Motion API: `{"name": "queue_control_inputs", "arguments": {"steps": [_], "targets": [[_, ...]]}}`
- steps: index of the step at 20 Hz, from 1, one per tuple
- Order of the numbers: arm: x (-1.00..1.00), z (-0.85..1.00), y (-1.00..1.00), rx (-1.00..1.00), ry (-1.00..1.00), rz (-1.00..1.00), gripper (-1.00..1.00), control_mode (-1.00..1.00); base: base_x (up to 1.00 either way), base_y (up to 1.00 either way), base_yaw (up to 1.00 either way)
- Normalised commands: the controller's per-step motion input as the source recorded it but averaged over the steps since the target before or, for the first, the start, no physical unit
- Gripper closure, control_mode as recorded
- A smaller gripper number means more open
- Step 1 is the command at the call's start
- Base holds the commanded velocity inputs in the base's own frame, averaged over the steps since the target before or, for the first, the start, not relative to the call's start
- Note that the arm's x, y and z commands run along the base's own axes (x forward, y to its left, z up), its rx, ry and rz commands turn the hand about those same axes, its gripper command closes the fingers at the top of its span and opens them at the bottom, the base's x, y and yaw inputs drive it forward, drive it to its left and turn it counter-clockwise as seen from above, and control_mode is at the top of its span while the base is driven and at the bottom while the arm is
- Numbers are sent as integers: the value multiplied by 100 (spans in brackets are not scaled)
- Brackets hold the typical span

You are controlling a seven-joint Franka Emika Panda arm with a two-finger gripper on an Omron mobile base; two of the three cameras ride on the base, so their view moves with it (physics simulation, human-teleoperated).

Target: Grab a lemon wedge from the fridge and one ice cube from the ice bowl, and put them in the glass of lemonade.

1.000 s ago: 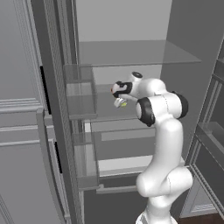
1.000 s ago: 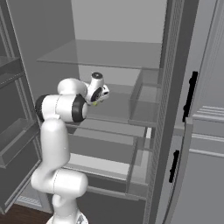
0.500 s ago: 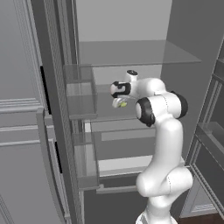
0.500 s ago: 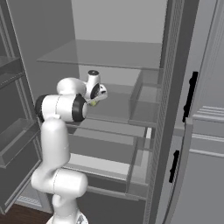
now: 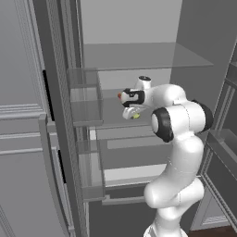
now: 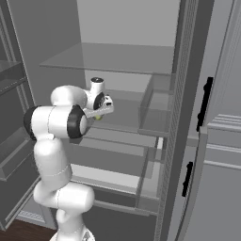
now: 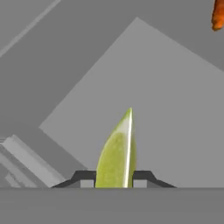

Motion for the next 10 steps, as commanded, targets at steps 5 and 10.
{"name": "queue_control_inputs", "arguments": {"steps": [5,10], "targets": [[-100,3,-29,0,-23,-13,100,-100,0,0,0],[-100,35,-27,0,-20,-13,100,-100,0,0,0]]}}
